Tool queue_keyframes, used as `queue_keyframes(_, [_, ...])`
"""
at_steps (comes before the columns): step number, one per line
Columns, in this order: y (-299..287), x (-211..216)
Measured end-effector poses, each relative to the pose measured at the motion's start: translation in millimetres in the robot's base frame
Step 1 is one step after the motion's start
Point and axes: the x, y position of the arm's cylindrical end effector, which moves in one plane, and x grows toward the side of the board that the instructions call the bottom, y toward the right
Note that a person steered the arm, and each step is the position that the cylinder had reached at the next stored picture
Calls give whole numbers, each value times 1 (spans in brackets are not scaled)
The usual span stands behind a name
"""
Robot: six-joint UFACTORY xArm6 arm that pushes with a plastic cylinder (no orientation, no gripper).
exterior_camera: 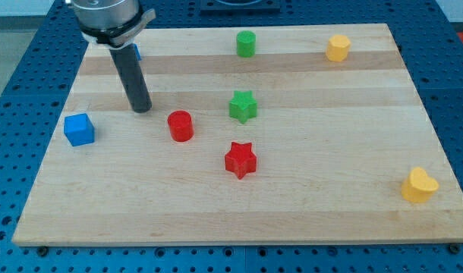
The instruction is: Place the red circle diagonal to the red star
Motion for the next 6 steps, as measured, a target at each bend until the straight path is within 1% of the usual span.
queue_keyframes(1, [1,8])
queue_keyframes(2, [36,16])
queue_keyframes(3, [53,19])
queue_keyframes(4, [57,19])
queue_keyframes(5, [89,19])
queue_keyframes(6, [107,19])
